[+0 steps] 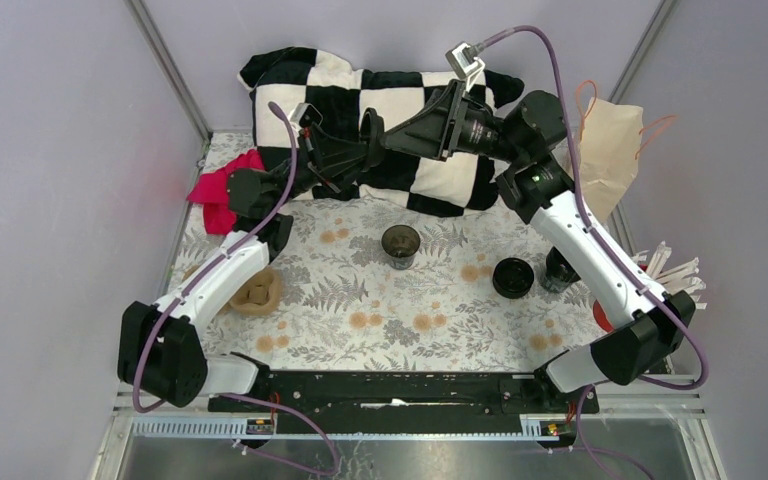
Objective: Pack the takeout coffee
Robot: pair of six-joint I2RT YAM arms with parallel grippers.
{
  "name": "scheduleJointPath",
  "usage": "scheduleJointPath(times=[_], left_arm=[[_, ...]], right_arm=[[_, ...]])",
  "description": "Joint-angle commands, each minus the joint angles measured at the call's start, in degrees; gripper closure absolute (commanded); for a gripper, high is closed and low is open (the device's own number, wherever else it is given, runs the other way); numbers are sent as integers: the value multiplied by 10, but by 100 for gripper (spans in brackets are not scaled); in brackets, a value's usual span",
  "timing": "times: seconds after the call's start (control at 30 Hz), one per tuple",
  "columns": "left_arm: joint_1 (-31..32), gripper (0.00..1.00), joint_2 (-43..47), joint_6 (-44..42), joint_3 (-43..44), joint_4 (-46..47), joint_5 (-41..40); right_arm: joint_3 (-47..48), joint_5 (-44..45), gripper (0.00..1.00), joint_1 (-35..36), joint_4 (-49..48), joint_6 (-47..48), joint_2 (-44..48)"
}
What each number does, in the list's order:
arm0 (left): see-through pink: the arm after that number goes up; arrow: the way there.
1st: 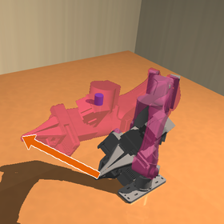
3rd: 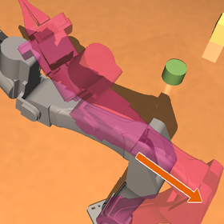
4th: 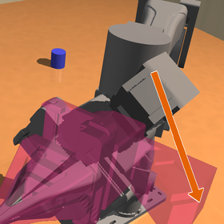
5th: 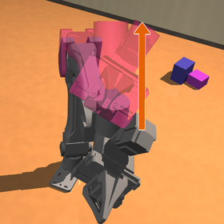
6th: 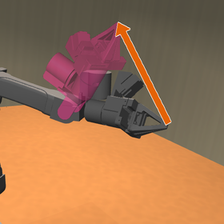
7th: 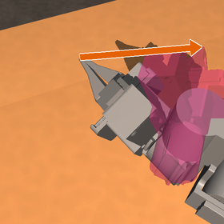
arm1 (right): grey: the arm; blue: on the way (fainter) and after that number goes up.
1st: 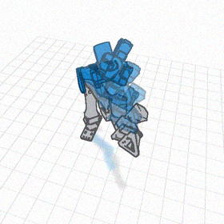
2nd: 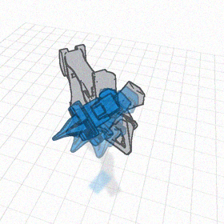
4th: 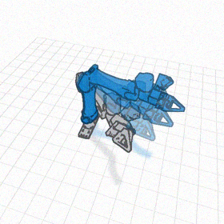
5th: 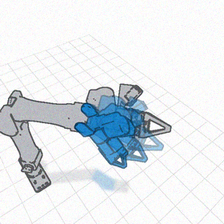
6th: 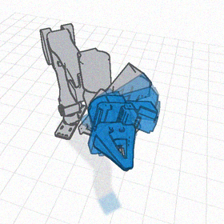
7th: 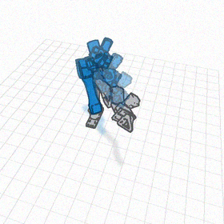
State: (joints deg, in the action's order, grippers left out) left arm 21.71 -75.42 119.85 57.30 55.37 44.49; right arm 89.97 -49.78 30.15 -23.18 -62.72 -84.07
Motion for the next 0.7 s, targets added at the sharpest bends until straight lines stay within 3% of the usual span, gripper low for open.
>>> scheduleJointPath(times=[0.0,0.13,0.37,0.53,0.67], left_arm=[[8,89,-14,149,12,79,-19],[14,89,-26,177,12,131,-18],[16,89,-41,186,37,143,4],[16,89,-46,185,48,144,9],[19,89,-41,182,40,149,7]], right_arm=[[-6,-28,0,11,-65,15,9],[12,-35,3,24,-96,-1,-17],[3,-34,3,32,-88,31,-5],[10,5,0,31,24,110,8],[21,12,0,30,50,120,6]])
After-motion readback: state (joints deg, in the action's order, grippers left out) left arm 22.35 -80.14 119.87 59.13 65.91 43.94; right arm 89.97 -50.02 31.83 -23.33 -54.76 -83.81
